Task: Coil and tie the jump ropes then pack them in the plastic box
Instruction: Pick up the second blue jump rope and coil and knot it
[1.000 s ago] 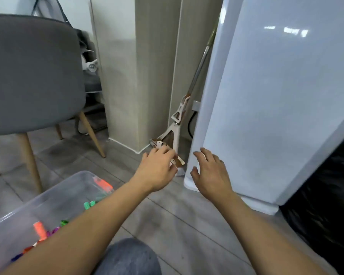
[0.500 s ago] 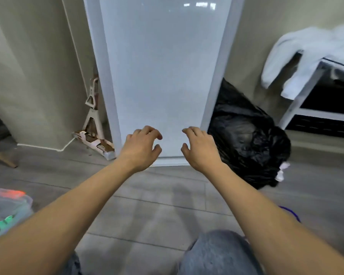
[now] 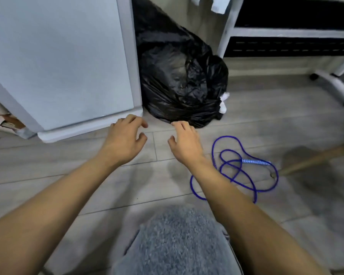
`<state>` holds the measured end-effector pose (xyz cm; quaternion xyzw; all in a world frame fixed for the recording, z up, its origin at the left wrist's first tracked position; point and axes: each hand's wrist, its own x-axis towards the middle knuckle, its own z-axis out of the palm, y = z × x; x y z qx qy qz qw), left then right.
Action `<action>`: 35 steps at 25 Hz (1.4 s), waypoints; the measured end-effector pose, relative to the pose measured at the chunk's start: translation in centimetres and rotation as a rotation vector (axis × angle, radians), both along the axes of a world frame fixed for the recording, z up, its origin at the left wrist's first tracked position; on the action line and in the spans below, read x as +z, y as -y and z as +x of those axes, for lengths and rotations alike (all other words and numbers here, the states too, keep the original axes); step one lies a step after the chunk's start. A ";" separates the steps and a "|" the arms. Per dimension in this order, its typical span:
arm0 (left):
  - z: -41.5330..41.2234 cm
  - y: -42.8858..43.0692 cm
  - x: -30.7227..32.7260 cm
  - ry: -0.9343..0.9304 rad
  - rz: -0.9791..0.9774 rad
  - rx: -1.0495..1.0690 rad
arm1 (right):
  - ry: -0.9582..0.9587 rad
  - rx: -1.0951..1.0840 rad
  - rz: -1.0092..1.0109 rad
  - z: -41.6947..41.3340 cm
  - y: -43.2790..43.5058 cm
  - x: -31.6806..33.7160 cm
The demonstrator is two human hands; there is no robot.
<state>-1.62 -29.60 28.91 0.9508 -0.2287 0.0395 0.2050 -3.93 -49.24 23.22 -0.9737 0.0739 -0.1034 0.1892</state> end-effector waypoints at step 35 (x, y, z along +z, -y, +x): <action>0.0 5.5 -19.5 -0.274 0.170 -0.151 | -0.622 -0.577 -0.015 -4.0 13.5 -28.4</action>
